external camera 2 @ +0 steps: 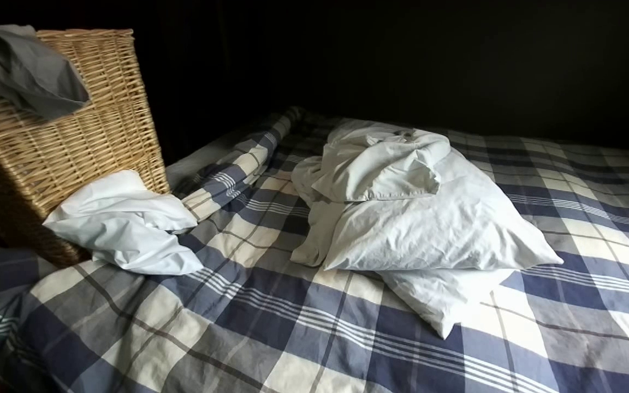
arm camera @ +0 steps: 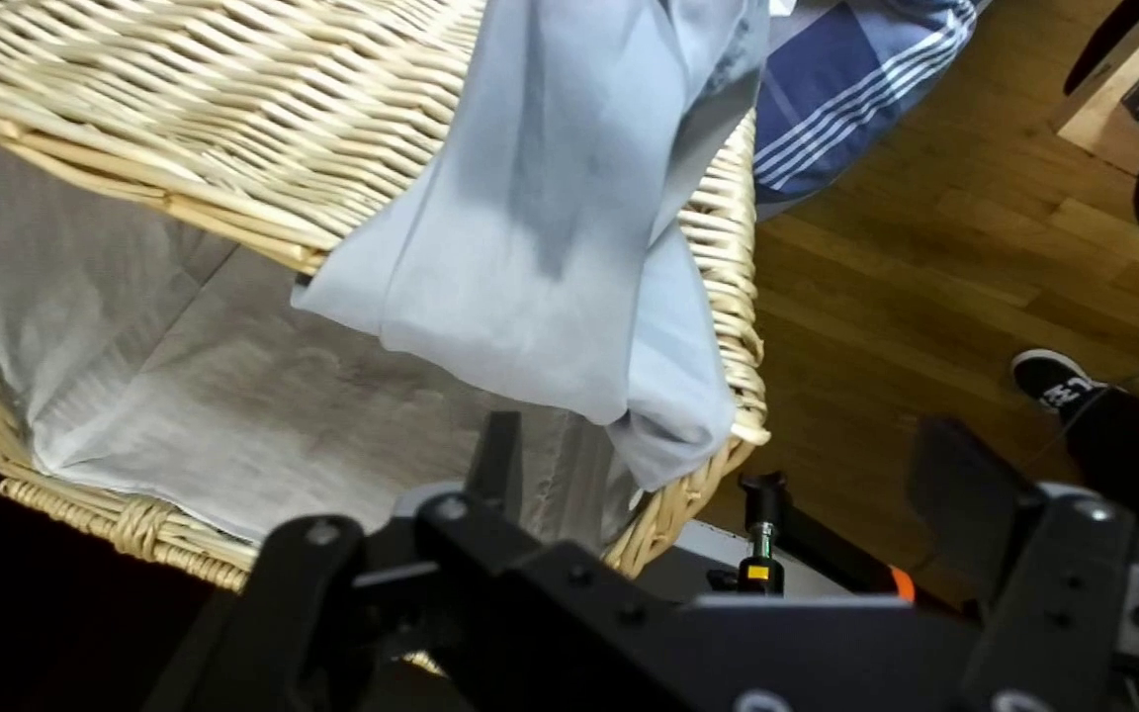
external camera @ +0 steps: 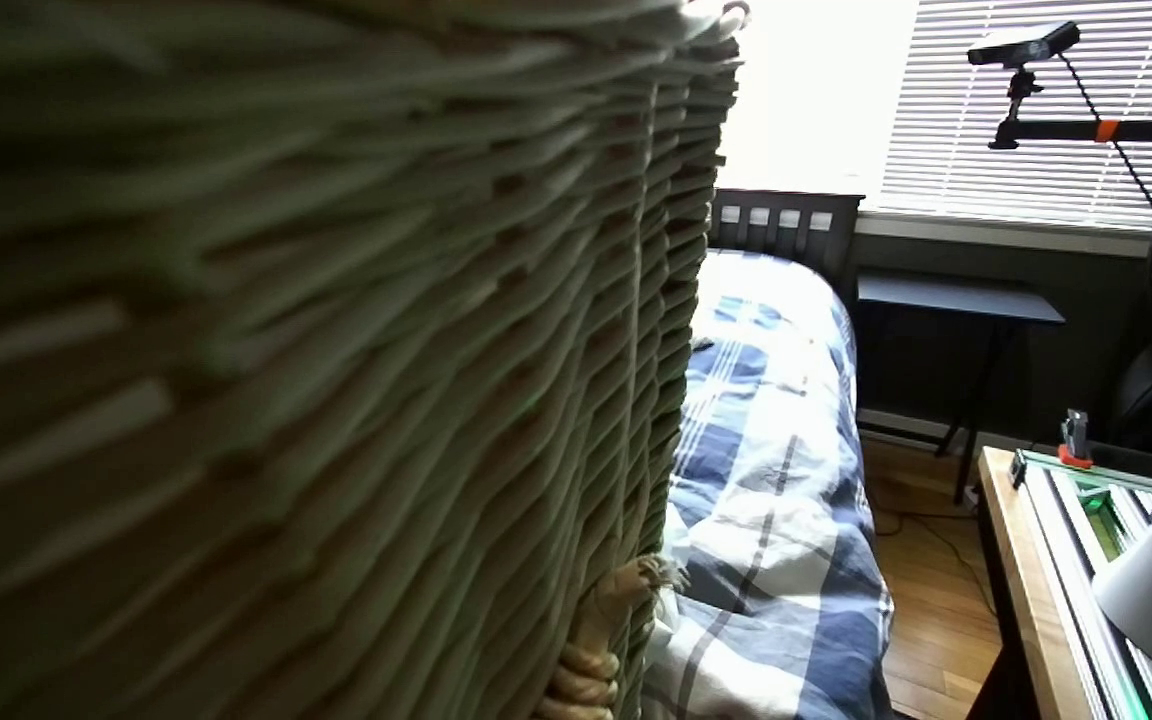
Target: Lift the grey pillow case cover and put it in the washing basket
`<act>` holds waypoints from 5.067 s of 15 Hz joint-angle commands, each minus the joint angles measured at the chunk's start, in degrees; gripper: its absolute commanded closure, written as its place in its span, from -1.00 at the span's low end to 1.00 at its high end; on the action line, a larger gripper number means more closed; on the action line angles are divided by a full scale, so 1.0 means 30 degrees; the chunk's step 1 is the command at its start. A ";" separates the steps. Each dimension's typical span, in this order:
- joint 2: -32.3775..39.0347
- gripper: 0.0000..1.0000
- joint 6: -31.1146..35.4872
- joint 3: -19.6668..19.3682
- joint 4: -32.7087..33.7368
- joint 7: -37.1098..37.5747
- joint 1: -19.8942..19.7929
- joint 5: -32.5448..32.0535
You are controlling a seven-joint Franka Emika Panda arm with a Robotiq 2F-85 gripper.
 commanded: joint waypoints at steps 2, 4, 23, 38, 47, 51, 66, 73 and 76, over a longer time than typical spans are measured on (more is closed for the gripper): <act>0.0156 -1.00 0.0081 -0.0803 -0.0657 0.0825 0.0342 0.1759; 0.0151 -1.00 0.0293 -0.1138 -0.1440 0.1617 0.0110 0.2854; 0.0267 -0.16 0.9503 -0.0840 -0.7772 0.3504 0.0060 0.5771; -0.0761 0.99 0.9005 -0.0803 -0.4469 0.3581 0.0884 0.6088; 0.0670 0.99 0.8297 0.0615 -0.0371 -0.1053 0.4274 0.8790; 0.2112 0.99 0.6833 0.1233 0.0330 -0.4086 0.4698 0.9410; 0.2502 -1.00 0.2560 0.1355 0.2469 0.1574 0.0783 0.0633; -0.1991 -1.00 -0.3361 -0.0399 0.1548 0.6827 -0.0759 -0.2705; -0.3596 -1.00 -0.5488 -0.0907 0.0983 0.9048 -0.1172 -0.3685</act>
